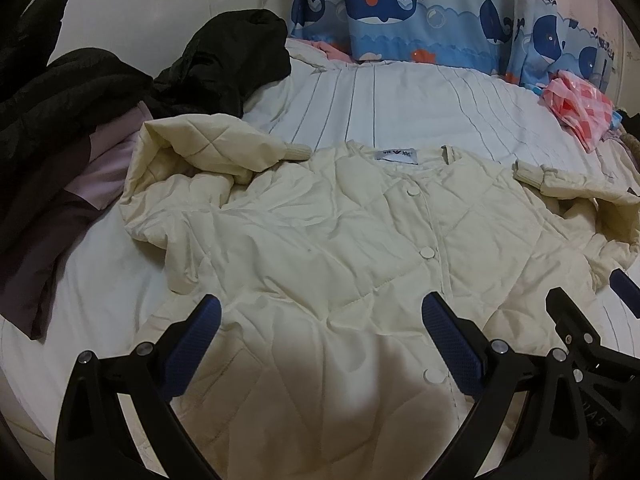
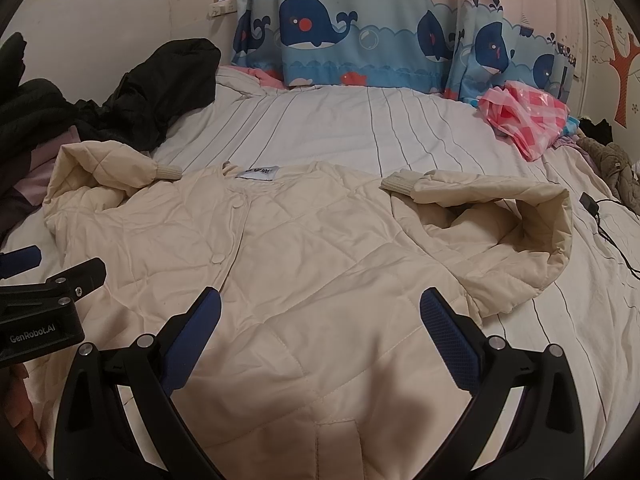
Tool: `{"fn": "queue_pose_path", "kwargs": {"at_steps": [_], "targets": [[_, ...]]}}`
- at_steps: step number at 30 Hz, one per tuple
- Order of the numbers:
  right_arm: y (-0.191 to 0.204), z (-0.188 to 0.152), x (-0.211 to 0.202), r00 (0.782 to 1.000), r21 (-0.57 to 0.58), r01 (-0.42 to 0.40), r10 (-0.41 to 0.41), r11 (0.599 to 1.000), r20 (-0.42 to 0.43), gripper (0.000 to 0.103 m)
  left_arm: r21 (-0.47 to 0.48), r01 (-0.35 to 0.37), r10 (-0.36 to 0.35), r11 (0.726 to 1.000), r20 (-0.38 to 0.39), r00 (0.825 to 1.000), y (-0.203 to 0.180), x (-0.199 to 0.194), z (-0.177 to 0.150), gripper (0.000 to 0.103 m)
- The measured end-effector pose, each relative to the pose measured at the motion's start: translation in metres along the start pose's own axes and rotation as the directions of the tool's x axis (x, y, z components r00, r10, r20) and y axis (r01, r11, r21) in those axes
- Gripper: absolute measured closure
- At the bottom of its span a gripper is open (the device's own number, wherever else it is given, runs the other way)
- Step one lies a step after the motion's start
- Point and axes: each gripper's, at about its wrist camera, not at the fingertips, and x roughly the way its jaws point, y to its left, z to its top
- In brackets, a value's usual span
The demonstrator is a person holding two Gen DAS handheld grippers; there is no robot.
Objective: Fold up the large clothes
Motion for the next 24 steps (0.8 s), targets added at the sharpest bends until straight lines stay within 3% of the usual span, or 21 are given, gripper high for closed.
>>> {"fn": "queue_pose_path", "kwargs": {"at_steps": [24], "targets": [[0.001, 0.000, 0.000, 1.000, 0.003, -0.001, 0.001, 1.000, 0.000, 0.007, 0.076, -0.055, 0.048, 0.996, 0.100, 0.994, -0.017, -0.018, 0.001, 0.006]]}}
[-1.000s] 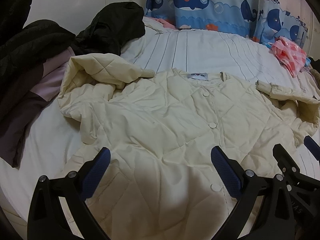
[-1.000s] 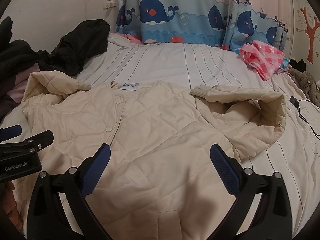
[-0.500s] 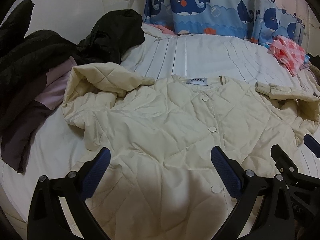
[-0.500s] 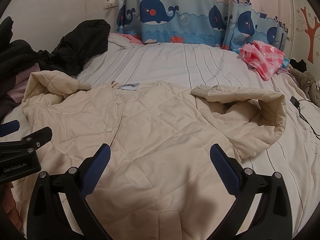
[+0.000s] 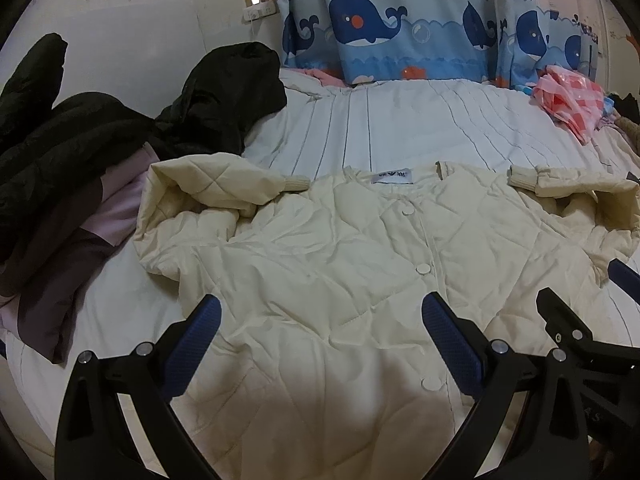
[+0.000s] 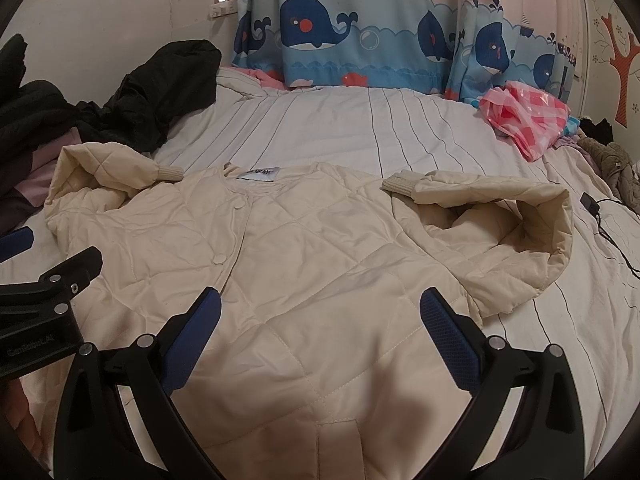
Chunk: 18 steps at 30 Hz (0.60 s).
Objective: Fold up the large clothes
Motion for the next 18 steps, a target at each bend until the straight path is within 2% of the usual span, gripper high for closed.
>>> {"fn": "queue_pose_path", "kwargs": {"at_steps": [18], "targets": [[0.0006, 0.0001, -0.0002, 1.000, 0.001, 0.000, 0.000, 1.000, 0.000, 0.007, -0.011, 0.001, -0.001, 1.000, 0.036, 0.999, -0.0007, -0.0087, 0.0026, 0.006]]}}
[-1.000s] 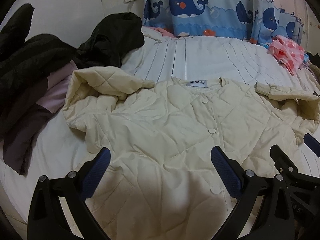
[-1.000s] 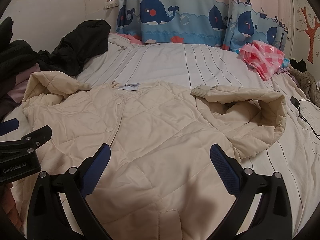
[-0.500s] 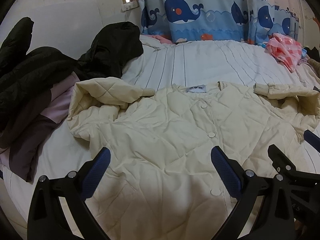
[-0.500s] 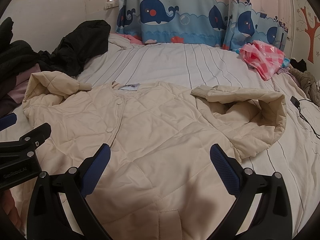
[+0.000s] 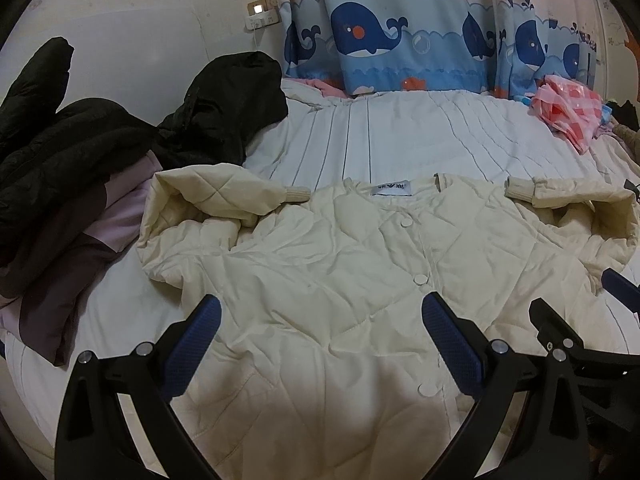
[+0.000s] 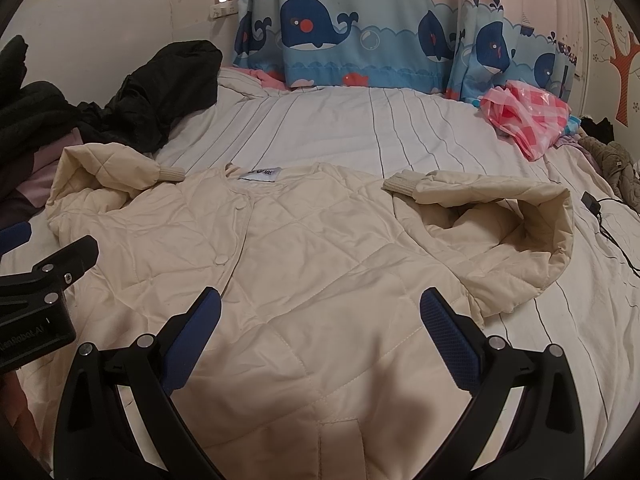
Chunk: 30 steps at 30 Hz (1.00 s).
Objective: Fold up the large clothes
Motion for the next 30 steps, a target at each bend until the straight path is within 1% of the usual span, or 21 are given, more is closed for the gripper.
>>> {"fn": "queue_pose_path", "kwargs": {"at_steps": [6, 10, 13, 18, 20, 22, 24, 27, 28, 29, 30], "targets": [[0.000, 0.000, 0.000, 1.000, 0.000, 0.000, 0.000, 1.000, 0.001, 0.007, 0.000, 0.002, -0.002, 1.000, -0.001, 1.000, 0.000, 0.000, 0.000, 0.006], [0.000, 0.000, 0.001, 1.000, -0.003, 0.004, -0.004, 1.000, -0.002, 0.007, -0.017, 0.021, -0.021, 1.000, -0.014, 1.000, 0.002, 0.002, 0.000, 0.006], [0.004, -0.002, 0.004, 1.000, -0.013, 0.012, -0.012, 1.000, -0.019, 0.007, -0.054, 0.044, -0.046, 0.998, -0.047, 0.998, 0.008, 0.007, 0.000, 0.006], [0.018, -0.007, 0.015, 0.997, -0.066, 0.028, -0.032, 0.997, -0.069, 0.007, -0.143, 0.064, -0.081, 0.988, -0.117, 0.990, 0.022, 0.023, -0.004, 0.007], [0.019, -0.008, 0.016, 0.997, -0.091, 0.036, -0.042, 0.995, -0.067, 0.007, -0.172, 0.070, -0.094, 0.983, -0.135, 0.986, 0.026, 0.027, -0.005, 0.007], [0.020, -0.007, 0.015, 0.997, -0.113, 0.060, -0.066, 0.992, -0.047, 0.007, -0.198, 0.077, -0.107, 0.977, -0.148, 0.983, 0.030, 0.029, -0.007, 0.007], [0.018, -0.005, 0.012, 0.996, -0.132, 0.087, -0.091, 0.987, -0.022, 0.007, -0.205, 0.080, -0.112, 0.976, -0.154, 0.982, 0.031, 0.031, -0.008, 0.007], [0.017, 0.002, 0.006, 0.986, -0.198, 0.167, -0.162, 0.966, 0.039, 0.007, -0.208, 0.085, -0.118, 0.974, -0.151, 0.981, 0.032, 0.031, -0.007, 0.007], [0.018, 0.007, 0.006, 0.975, -0.252, 0.222, -0.209, 0.942, 0.077, 0.007, -0.215, 0.091, -0.124, 0.973, -0.149, 0.981, 0.033, 0.030, -0.007, 0.007], [0.019, 0.012, 0.008, 0.961, -0.312, 0.278, -0.257, 0.909, 0.106, 0.007, -0.222, 0.096, -0.131, 0.970, -0.148, 0.980, 0.034, 0.030, -0.006, 0.007], [0.018, 0.019, 0.013, 0.941, -0.378, 0.338, -0.310, 0.862, 0.135, 0.007, -0.228, 0.100, -0.136, 0.968, -0.147, 0.980, 0.034, 0.031, -0.006, 0.007]]}}
